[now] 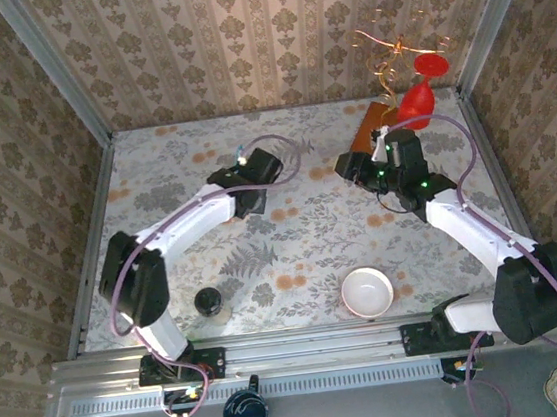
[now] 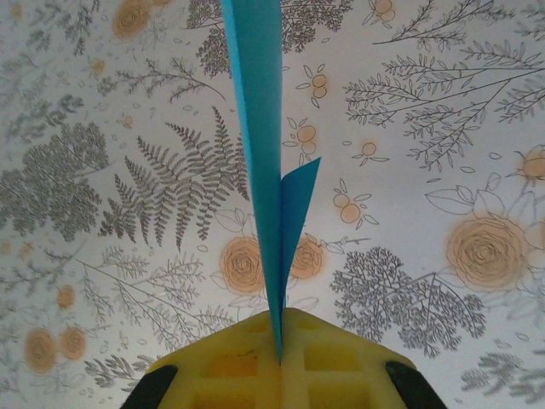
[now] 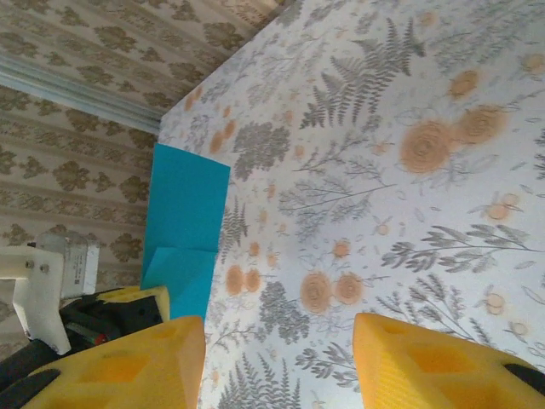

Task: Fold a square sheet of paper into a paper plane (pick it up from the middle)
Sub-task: Turn over the paper at the center of the table.

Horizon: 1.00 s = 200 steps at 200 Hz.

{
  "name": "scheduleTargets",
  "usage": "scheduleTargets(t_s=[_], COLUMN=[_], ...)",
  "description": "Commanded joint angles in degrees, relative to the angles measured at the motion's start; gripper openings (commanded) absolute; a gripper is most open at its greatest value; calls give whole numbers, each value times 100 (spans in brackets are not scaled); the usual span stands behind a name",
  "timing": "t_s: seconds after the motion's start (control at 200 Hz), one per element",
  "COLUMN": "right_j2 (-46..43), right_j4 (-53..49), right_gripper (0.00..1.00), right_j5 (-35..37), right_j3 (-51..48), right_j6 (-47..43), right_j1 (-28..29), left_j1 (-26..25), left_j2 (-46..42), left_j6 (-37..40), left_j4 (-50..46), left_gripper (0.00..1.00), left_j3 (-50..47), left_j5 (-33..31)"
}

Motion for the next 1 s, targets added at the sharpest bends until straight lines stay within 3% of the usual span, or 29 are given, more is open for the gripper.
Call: scheduleTargets(t_s=[0.0,0.19,0.575,0.755,0.995], right_j2=[-202,-352,-252,326,1737], right_j4=[-94,-281,-474,-581,-711], right_gripper=[50,50,50,49,45], right_j5=[265,436,264,111,133], right_j3=[-147,-242,-221,106,983], right_j6=[217,250,376,264,146], right_j1=[-112,-207,-247,97,1200], left_j1=[-195,-388,-190,297,1411], left_j2=[415,934,575,-383,-1589], left_j6=[113,-143,-638,-950,-1467], left_j4=[-371,-166,908,1657,2290], left_gripper=[2,10,40,51,67], left_j3=[296,327,-219,-939,-2186], left_j5=[-661,117,2917,3752,4273])
